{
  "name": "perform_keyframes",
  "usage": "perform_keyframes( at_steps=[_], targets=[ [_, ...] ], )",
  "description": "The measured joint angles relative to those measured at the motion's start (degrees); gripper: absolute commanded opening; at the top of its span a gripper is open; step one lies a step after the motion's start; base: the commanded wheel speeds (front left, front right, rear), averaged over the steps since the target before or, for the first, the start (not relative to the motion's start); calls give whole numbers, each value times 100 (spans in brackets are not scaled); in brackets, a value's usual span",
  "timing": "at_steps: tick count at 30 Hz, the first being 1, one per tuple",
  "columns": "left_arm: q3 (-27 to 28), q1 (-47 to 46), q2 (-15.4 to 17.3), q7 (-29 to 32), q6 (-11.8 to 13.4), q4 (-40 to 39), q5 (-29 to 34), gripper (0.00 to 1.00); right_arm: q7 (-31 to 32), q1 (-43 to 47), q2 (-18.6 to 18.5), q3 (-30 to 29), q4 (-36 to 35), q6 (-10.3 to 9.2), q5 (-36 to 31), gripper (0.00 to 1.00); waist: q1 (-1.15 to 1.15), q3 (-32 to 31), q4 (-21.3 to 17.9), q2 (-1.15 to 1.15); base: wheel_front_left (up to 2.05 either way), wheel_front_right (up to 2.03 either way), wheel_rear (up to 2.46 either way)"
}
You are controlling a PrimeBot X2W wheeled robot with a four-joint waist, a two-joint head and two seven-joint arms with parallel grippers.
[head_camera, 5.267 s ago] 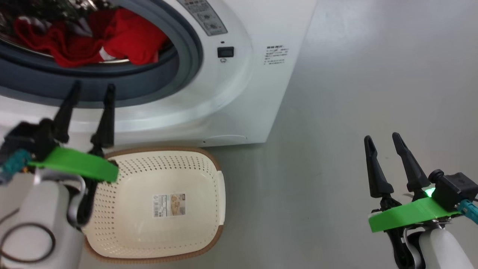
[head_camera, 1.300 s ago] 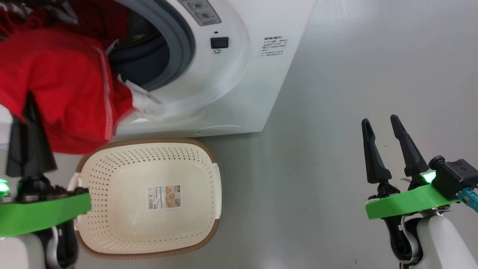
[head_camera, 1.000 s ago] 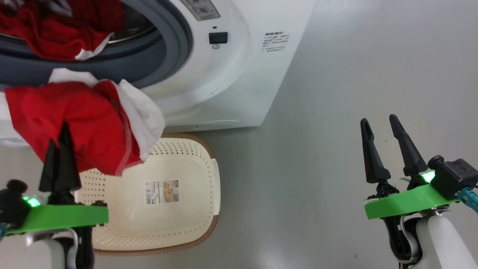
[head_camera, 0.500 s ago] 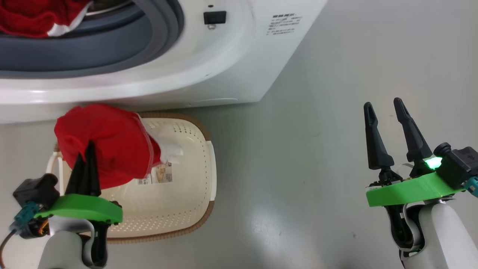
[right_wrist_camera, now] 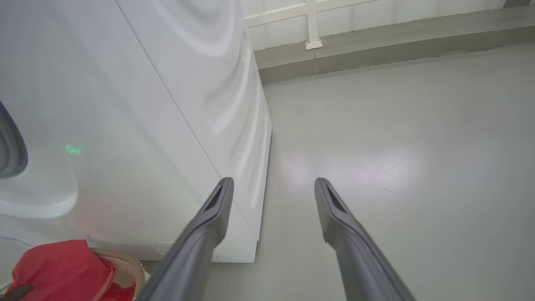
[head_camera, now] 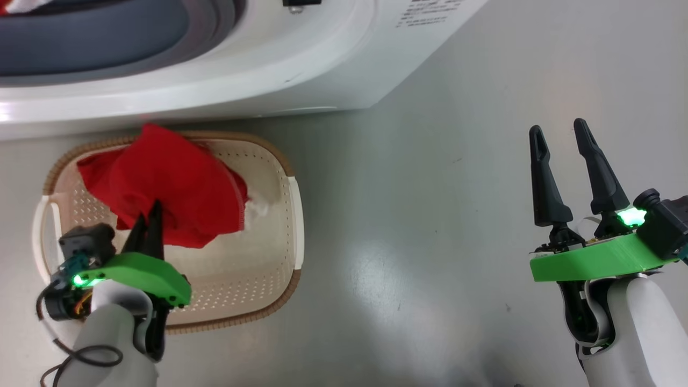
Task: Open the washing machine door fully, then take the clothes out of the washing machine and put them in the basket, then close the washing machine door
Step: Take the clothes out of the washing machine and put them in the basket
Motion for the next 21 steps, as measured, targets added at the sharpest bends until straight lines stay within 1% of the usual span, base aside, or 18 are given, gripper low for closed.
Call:
perform_keyframes(
  at_steps=[4, 12, 17, 18, 19, 20, 21],
  targets=[
    [-116, -242, 10, 0, -1, 438, 0, 0, 0, -44, 0, -3, -21, 0, -1, 100, 0, 166, -10, 0, 0, 0, 0],
    [-236, -587, 30, 0, -8, 985, -27, 0, 0, -186, 0, -8, -69, 0, -8, 100, 0, 343, -28, 0, 0, 0, 0],
    [-224, -682, 63, 0, -34, 1125, -129, 0, 0, -205, -1, -9, -75, 0, -8, 100, 0, 359, -25, 0, 0, 0, 0],
    [-224, -699, 77, 0, -34, 1123, -129, 10, 0, -205, -1, -9, -75, 0, -8, 100, 0, 356, -25, 0, 0, 0, 0],
    [-223, -700, 88, 0, -34, 1117, -129, 30, 0, -205, -1, -11, -75, 0, -8, 100, 0, 352, -24, 0, 0, 0, 0],
    [-216, -699, 96, 0, -34, 1116, -130, 41, 0, -205, -1, -13, -73, 0, -8, 100, 0, 344, -21, 0, 0, 0, 0],
    [-204, -699, 100, 0, -34, 1107, -134, 47, 0, -205, -1, -15, -71, 0, -8, 100, 0, 334, -19, 0, 0, 0, 0]
  ],
)
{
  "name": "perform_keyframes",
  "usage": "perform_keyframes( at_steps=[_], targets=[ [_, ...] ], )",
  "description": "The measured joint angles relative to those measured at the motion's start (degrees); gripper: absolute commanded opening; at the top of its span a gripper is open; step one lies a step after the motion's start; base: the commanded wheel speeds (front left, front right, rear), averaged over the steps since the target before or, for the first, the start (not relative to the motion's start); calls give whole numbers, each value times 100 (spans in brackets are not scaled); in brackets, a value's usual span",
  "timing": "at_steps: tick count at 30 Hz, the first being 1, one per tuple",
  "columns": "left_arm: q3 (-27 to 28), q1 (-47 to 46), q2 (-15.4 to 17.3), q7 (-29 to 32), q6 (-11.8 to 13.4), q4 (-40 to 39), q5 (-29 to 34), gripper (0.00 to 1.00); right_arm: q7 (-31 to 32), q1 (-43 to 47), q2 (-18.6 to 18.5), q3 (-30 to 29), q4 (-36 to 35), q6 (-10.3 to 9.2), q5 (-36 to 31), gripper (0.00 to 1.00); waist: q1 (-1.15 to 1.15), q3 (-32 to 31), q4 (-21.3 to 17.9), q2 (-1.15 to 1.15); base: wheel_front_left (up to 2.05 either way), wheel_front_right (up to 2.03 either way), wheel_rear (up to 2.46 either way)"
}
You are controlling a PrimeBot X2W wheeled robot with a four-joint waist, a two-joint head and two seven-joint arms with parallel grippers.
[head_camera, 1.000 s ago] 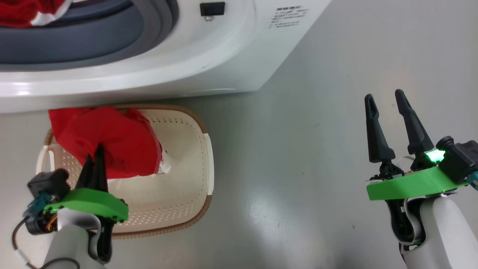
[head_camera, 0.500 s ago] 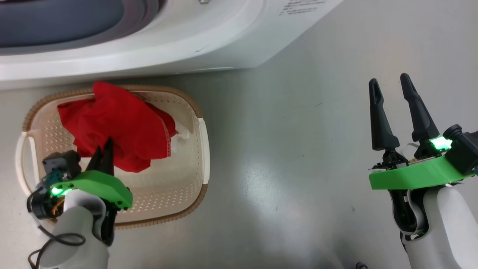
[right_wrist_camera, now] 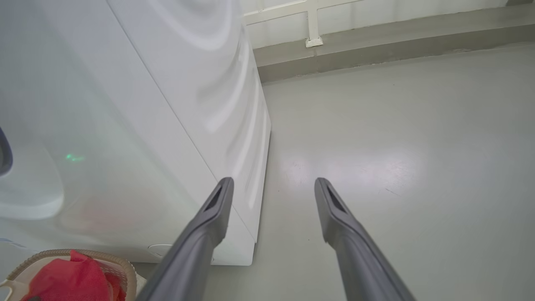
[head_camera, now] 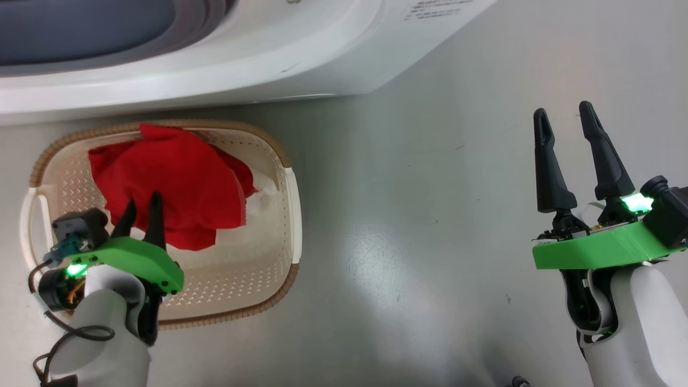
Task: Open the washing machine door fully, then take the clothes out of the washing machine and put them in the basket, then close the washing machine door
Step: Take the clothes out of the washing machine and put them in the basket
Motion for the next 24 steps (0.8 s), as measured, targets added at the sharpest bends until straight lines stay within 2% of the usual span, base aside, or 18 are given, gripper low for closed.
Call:
perform_keyframes(
  at_steps=[1, 3, 14, 24],
  targets=[
    [16, 1, 1, 0, 0, -16, -22, 59, 0, 0, 0, -3, 2, 0, 0, 100, 0, -12, 3, 0, 0, 0, 0],
    [56, 3, -1, 0, 0, -45, -30, 98, 0, 0, 0, -22, 34, 0, 0, 100, 0, -71, 13, 0, 0, 0, 0],
    [225, 245, -68, 0, 0, -367, -38, 100, 0, 9, 0, -47, 158, 0, 0, 100, 0, -535, 45, 0, 0, 0, 0],
    [283, 881, -68, 0, 0, -1109, -14, 100, 0, 285, 1, -48, 336, 0, -35, 100, 0, -1183, 94, 0, 0, 0, 0]
  ],
)
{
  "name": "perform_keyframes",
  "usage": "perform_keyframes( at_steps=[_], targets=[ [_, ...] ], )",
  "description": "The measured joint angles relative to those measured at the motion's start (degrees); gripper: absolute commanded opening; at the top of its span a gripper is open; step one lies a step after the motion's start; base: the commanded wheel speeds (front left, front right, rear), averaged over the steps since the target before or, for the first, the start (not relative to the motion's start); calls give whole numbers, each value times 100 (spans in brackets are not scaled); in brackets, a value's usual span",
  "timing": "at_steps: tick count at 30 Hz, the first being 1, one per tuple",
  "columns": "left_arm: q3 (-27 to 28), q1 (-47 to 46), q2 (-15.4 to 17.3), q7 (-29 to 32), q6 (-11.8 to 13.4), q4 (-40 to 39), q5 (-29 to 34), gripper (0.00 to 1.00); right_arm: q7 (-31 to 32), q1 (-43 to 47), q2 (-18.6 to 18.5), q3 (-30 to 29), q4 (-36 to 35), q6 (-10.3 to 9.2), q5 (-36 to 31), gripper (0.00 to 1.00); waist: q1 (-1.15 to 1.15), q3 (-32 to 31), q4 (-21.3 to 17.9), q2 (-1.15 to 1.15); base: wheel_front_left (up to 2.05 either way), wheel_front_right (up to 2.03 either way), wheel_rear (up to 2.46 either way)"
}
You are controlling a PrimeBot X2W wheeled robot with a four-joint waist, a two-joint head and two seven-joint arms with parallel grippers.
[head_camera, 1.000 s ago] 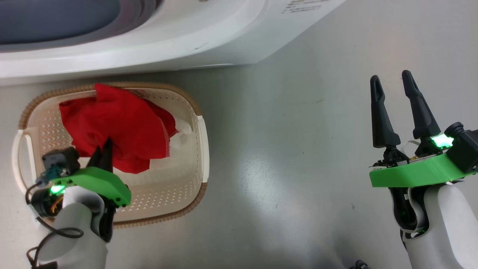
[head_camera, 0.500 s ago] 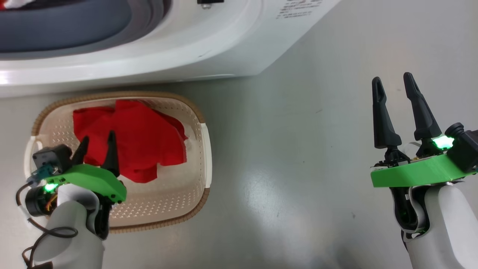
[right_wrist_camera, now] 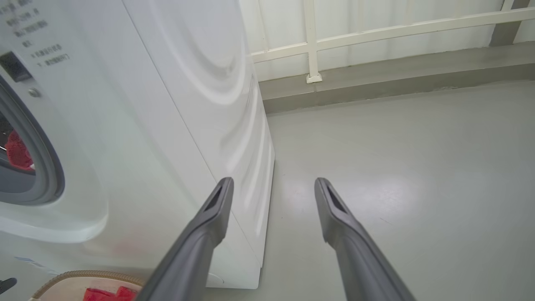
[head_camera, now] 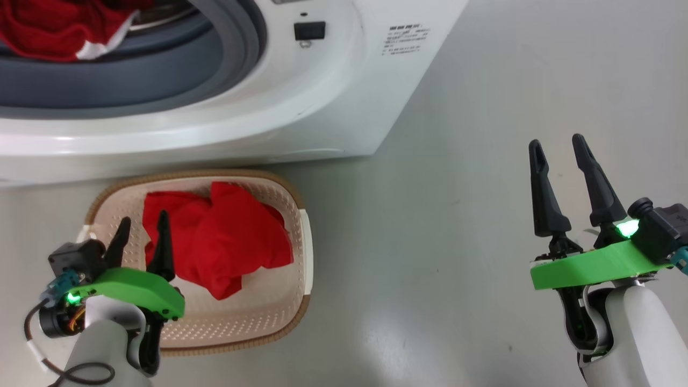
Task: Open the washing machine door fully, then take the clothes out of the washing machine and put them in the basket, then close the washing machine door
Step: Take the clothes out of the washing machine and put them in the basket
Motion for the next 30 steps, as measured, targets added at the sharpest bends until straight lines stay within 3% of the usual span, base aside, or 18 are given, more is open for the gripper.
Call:
perform_keyframes(
  at_steps=[30],
  targets=[
    [-213, 1792, 76, 0, 0, -2817, 380, 100, 1, 1161, -26, -29, 186, 0, 35, 100, 0, -1857, 230, 0, 0, 0, 0]
  ],
)
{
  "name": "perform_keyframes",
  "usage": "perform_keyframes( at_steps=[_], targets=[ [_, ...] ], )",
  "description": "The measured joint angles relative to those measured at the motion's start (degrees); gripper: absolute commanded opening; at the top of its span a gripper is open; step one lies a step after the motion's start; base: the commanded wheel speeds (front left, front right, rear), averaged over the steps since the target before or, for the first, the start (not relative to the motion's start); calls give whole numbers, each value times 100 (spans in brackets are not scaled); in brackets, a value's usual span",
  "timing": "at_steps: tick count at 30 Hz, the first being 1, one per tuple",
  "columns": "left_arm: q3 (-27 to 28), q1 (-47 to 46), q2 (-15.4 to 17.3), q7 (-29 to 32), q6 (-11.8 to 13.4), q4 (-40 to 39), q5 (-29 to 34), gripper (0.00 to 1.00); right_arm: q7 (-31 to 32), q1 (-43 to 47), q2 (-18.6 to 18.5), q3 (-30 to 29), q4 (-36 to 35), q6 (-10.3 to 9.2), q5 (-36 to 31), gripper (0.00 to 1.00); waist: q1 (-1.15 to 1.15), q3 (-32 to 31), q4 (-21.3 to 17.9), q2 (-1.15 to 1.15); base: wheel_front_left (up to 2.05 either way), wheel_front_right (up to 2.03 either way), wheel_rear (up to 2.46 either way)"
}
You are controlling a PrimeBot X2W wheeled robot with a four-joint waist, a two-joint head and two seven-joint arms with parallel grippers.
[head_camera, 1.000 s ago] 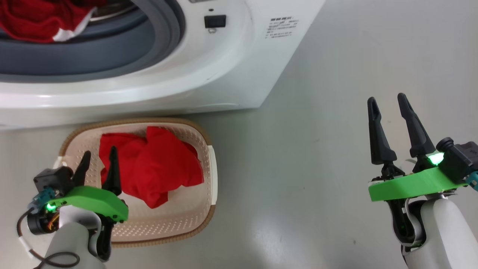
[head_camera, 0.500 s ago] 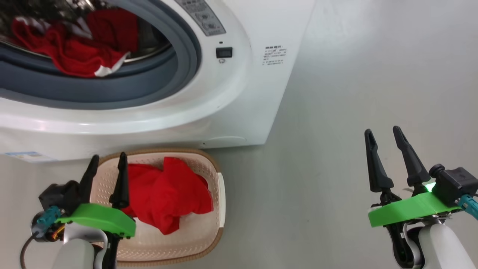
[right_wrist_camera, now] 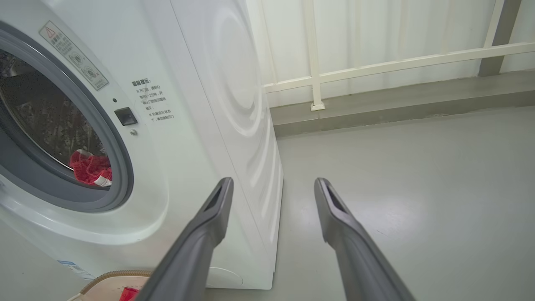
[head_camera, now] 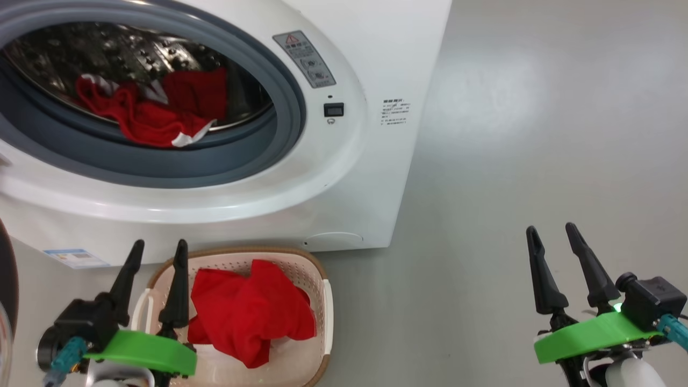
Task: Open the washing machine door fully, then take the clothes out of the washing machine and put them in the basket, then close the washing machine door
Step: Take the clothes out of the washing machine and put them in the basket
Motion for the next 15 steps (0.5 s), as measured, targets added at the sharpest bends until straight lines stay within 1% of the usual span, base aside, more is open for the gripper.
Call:
perform_keyframes(
  at_steps=[10, 15],
  targets=[
    [103, 665, -10, 0, 0, -638, 122, 100, 0, 359, -10, -33, -46, 0, 19, 100, 0, -359, 50, 0, 0, 0, 0],
    [290, 999, -85, 0, 0, -958, 141, 100, 0, 477, -14, -34, -86, 0, 19, 100, 0, -436, 47, 0, 0, 0, 0]
  ],
)
